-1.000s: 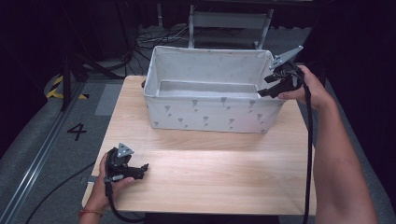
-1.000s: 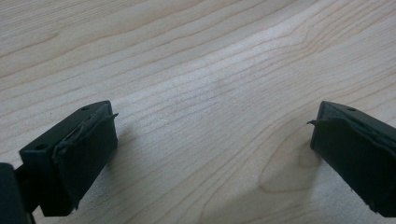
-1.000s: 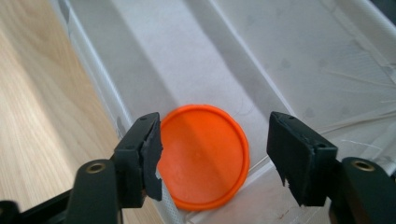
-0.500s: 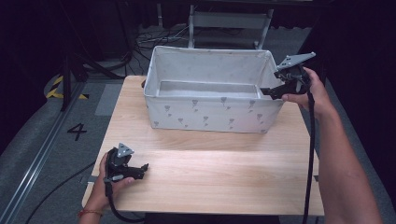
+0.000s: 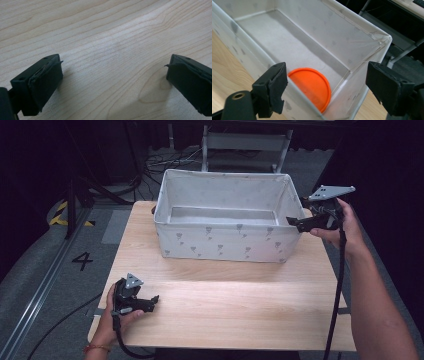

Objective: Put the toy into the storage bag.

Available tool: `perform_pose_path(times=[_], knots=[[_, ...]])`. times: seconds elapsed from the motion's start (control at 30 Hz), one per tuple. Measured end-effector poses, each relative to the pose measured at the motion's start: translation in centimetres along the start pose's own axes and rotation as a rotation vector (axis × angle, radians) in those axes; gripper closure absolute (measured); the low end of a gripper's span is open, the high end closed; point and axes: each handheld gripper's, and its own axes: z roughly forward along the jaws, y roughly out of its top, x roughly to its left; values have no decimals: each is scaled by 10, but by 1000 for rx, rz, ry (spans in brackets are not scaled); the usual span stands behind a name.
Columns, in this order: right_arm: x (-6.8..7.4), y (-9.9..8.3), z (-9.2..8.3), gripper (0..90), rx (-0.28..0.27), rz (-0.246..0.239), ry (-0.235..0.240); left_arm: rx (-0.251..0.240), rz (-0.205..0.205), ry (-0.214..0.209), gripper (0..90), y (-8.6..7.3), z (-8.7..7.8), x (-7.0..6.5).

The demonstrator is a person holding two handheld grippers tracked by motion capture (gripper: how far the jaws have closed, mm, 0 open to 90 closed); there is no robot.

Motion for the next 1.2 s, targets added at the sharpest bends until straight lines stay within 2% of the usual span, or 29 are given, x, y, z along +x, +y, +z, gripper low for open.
perform_pose_path(times=[0.07,0.27,0.57,0.83,1.0,1.03,1.2], knots=[[0,-4,-6,194,-18,25,8,0,-1,1,9,0,0,0],[6,-15,-22,209,-37,23,6,0,0,1,9,0,0,0],[19,-36,-40,202,-35,-21,-17,2,-2,0,10,0,0,0],[29,-54,-46,195,-30,-33,0,0,-3,2,11,0,0,0],[37,-66,-45,192,-9,-54,6,0,-3,2,11,0,0,-1],[40,-70,-44,190,10,-71,4,0,-3,2,11,0,0,-1],[47,-81,-40,188,37,-82,12,2,-3,3,11,0,0,-1]])
